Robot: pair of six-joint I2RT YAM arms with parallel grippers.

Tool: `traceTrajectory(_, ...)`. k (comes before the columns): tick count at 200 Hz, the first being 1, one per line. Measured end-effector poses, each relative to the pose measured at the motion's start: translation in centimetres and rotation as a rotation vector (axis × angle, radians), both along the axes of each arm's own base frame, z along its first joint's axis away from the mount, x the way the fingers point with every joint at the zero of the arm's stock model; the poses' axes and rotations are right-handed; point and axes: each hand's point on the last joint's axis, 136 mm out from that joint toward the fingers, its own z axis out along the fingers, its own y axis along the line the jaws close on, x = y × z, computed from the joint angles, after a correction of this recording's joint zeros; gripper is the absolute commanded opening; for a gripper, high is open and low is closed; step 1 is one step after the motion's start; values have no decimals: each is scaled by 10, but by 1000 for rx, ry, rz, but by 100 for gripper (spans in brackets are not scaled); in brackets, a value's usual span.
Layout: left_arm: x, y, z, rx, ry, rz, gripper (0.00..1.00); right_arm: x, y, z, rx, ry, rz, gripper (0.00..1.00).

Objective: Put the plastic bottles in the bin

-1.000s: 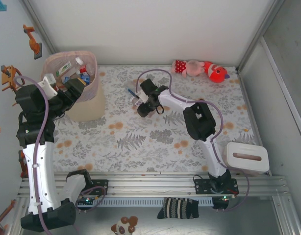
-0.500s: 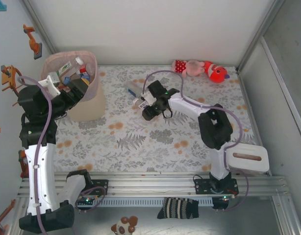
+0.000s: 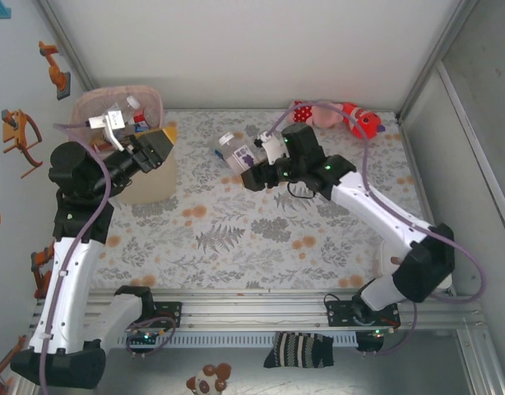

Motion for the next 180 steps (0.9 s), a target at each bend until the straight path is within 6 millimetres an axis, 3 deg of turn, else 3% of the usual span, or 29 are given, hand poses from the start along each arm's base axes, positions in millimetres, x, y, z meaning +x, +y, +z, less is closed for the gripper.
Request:
traceTrajectory(42, -13, -40, 28, -31, -165, -168, 97, -32, -3, 82, 222, -81, 61, 52)
traceTrajectory(95, -47, -90, 50, -65, -317, -421, 100, -70, -12, 157, 434, -160, 143, 51)
traceTrajectory(144, -79, -119, 64, -61, -433, -566, 97, -102, -19, 206, 582, -221, 239, 50)
traceTrajectory(180, -96, -139, 77, -56, -502, -640, 100, -114, -18, 219, 626, -226, 290, 49)
